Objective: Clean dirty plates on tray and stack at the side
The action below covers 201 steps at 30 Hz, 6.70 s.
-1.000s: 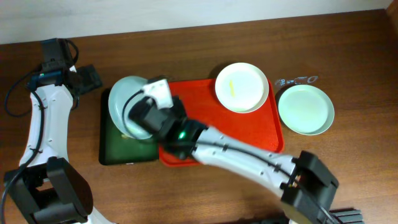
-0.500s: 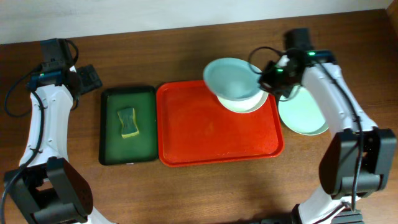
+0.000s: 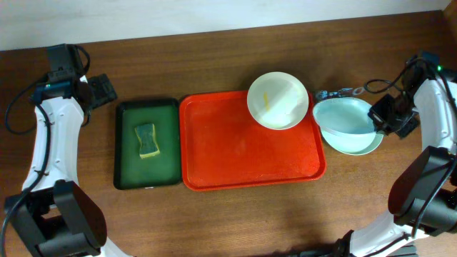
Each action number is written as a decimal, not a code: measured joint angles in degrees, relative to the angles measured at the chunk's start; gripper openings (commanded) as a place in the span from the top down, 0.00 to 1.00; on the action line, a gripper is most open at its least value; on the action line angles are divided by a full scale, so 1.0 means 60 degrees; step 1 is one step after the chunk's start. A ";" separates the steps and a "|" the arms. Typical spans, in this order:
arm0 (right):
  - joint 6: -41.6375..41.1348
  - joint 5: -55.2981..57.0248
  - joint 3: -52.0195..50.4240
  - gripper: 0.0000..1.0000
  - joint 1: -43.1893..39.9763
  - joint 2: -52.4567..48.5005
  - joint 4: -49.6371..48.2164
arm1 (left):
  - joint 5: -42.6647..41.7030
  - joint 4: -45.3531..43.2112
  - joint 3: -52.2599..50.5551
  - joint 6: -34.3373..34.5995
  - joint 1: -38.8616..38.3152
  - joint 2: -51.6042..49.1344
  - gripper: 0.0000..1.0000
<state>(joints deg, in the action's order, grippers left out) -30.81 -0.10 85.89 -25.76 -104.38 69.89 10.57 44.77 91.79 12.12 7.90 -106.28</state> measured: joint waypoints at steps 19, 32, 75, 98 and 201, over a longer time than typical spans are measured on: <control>0.0444 0.2189 -0.0022 0.10 0.0000 0.0076 0.0011 | 0.0000 -0.0004 0.0000 0.0000 0.0000 0.0000 0.01; 0.4368 -0.2011 -0.0058 0.40 0.1756 0.0102 -0.2393 | 0.0000 -0.0004 0.0000 0.0000 0.0000 0.0000 0.01; 0.1548 -0.3515 -0.0102 0.96 0.6506 -0.2433 -0.1679 | 0.0000 0.0000 0.0000 0.0000 0.0000 0.0000 0.01; 0.2677 -0.3978 0.0659 0.37 0.5799 -0.2379 -0.1158 | 0.0000 -0.0004 0.0000 0.0000 0.0000 0.0000 0.01; 0.2830 -0.3468 -0.0481 0.96 0.6583 -0.2364 -0.2255 | -0.0798 0.1625 -0.1657 -0.0594 -0.2375 0.2750 1.00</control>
<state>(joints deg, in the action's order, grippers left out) -13.82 -20.91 83.00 13.74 -118.56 56.36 5.78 54.52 81.84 8.56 -6.35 -89.78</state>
